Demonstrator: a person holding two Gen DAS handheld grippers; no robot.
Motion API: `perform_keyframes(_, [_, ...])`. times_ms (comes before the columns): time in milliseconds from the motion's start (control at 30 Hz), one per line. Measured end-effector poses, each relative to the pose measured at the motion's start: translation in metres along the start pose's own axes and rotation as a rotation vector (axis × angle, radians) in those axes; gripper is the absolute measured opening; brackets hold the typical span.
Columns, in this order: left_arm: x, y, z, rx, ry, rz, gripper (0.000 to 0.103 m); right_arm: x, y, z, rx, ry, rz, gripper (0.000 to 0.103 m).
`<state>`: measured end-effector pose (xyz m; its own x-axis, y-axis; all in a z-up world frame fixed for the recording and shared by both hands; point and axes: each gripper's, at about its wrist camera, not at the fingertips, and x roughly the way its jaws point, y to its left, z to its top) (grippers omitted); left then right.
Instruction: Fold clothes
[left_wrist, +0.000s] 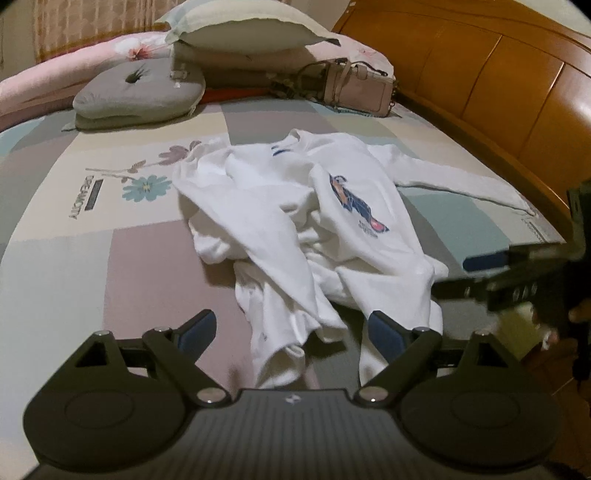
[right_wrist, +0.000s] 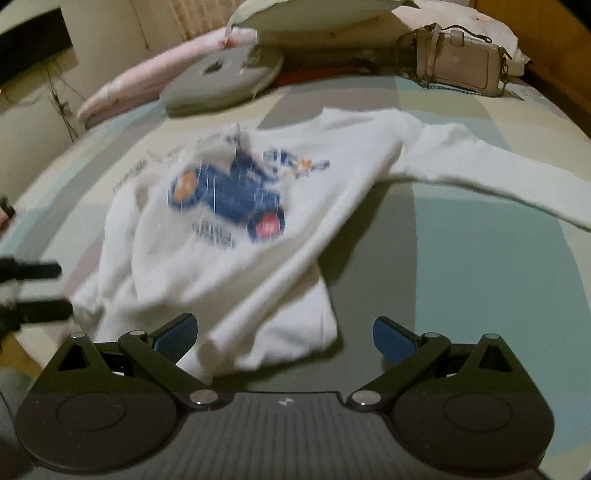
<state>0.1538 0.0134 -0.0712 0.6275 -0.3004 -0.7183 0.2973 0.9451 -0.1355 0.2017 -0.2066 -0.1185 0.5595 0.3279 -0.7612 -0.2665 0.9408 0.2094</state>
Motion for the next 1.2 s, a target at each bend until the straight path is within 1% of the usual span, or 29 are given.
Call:
perform_keyframes(67, [0.001, -0.002, -0.003, 0.001, 0.001, -0.006, 0.089, 0.004, 0.001, -0.011, 0.02, 0.016, -0.008, 0.103])
perform_keyframes(133, [0.001, -0.004, -0.005, 0.004, 0.0, -0.016, 0.089, 0.008, -0.004, -0.021, 0.064, 0.026, 0.006, 0.103])
perform_keyframes(200, [0.001, -0.006, -0.005, 0.007, -0.005, -0.024, 0.089, 0.006, -0.006, -0.027, 0.084, -0.006, 0.012, 0.103])
perform_keyframes(300, [0.003, -0.012, -0.003, 0.036, -0.018, -0.021, 0.089, 0.006, -0.006, -0.031, 0.081, -0.027, 0.01, 0.103])
perform_keyframes(367, [0.008, -0.016, -0.004, 0.07, -0.021, 0.0, 0.089, 0.006, -0.006, -0.033, 0.077, -0.034, 0.009, 0.103])
perform_keyframes(467, [0.021, -0.018, -0.003, 0.102, -0.015, 0.058, 0.089, 0.006, -0.006, -0.035, 0.072, -0.049, 0.012, 0.103])
perform_keyframes(533, [0.029, -0.014, 0.0, 0.087, -0.012, 0.084, 0.089, 0.006, -0.006, -0.036, 0.068, -0.059, 0.013, 0.103])
perform_keyframes(600, [0.039, -0.01, 0.005, 0.064, 0.007, 0.106, 0.089, 0.005, -0.006, -0.038, 0.063, -0.067, 0.012, 0.103])
perform_keyframes(700, [0.052, -0.017, 0.006, 0.104, 0.052, 0.085, 0.089, 0.006, -0.005, -0.039, 0.056, -0.074, 0.006, 0.103])
perform_keyframes(733, [0.055, -0.02, 0.005, 0.12, 0.05, 0.091, 0.089, 0.006, -0.004, -0.038, 0.056, -0.073, 0.003, 0.103])
perform_keyframes(800, [0.06, -0.02, 0.008, 0.111, 0.04, 0.126, 0.089, 0.005, -0.003, -0.036, 0.069, -0.064, -0.008, 0.103])
perform_keyframes(900, [0.06, -0.002, 0.017, 0.032, 0.023, 0.17, 0.089, -0.002, -0.002, -0.031, 0.115, -0.047, -0.017, 0.103])
perform_keyframes(967, [0.057, 0.011, 0.023, 0.022, 0.012, 0.217, 0.09, -0.013, 0.001, -0.028, 0.105, -0.079, -0.015, 0.103])
perform_keyframes(1067, [0.052, 0.029, 0.034, 0.018, -0.002, 0.253, 0.091, -0.027, 0.007, -0.021, 0.071, -0.129, -0.024, 0.103])
perform_keyframes(1133, [0.052, 0.038, 0.042, 0.025, -0.004, 0.293, 0.091, -0.033, 0.01, -0.016, 0.065, -0.155, -0.027, 0.103])
perform_keyframes(1200, [0.053, 0.046, 0.048, 0.037, -0.006, 0.322, 0.091, -0.037, 0.014, -0.011, 0.063, -0.173, -0.005, 0.103])
